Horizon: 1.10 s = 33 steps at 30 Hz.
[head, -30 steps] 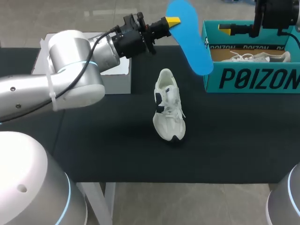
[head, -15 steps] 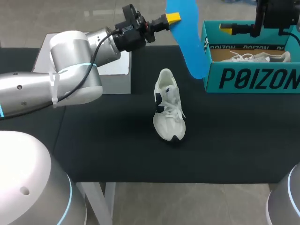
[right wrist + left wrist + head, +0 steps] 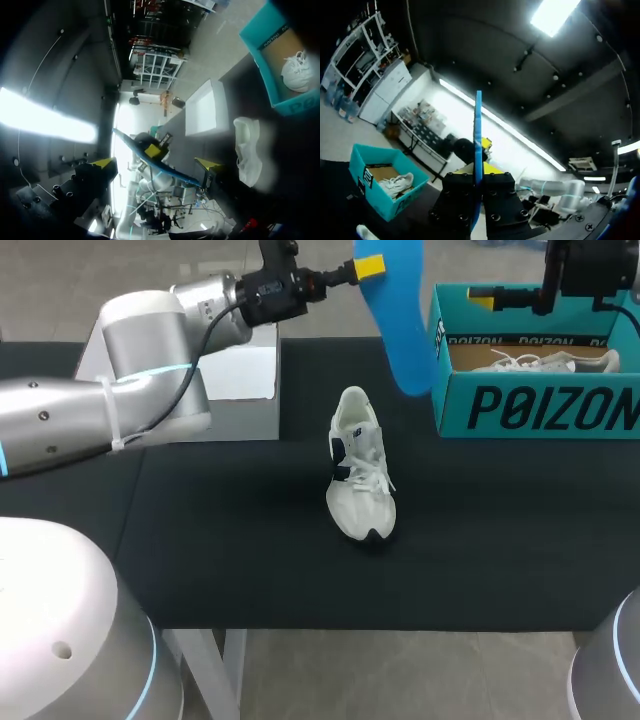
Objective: Take the shoe out of the shoebox, open the shoe tongue, remove and reinsert the insole, then place the shoe into the shoebox
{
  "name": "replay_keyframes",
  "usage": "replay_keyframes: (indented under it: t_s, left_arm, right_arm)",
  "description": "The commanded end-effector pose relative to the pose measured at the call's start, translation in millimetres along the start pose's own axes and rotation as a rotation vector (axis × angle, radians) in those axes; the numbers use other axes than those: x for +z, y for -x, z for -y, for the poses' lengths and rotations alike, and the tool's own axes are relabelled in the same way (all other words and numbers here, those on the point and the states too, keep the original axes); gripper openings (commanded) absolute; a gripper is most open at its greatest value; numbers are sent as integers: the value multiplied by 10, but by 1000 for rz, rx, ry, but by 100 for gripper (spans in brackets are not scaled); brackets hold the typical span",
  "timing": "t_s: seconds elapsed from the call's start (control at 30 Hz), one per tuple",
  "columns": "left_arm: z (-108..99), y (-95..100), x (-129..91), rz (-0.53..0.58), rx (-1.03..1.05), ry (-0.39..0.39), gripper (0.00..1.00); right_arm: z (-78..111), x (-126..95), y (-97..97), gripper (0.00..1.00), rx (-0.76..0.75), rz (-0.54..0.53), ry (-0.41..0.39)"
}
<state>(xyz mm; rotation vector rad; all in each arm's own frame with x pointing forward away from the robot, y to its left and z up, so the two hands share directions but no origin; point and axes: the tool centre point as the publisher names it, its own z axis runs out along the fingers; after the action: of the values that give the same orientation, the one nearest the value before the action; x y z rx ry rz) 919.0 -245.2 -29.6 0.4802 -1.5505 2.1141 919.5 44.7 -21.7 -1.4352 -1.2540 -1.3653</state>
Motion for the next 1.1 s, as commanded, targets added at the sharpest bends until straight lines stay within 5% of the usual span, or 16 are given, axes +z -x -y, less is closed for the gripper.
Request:
replay_keyframes:
  t_s: [0.03, 0.47, 0.67, 1.1]
  left_arm:
    - [-14, 47, -21, -23, 1040, 200, 0]
    - [-14, 47, -21, -23, 1040, 200, 0]
    - [-84, -58, 43, -77, 1666, 358, 0]
    - [-173, -100, 31, -61, 2097, 439, 0]
  right_arm:
    - [6, -12, 2, 100, 2, 4, 2]
    - [26, -36, -3, 100, 4, 7, 13]
    - [18, -33, -18, 100, -1, 9, 11]
    - [39, -38, -21, 100, -1, 10, 19]
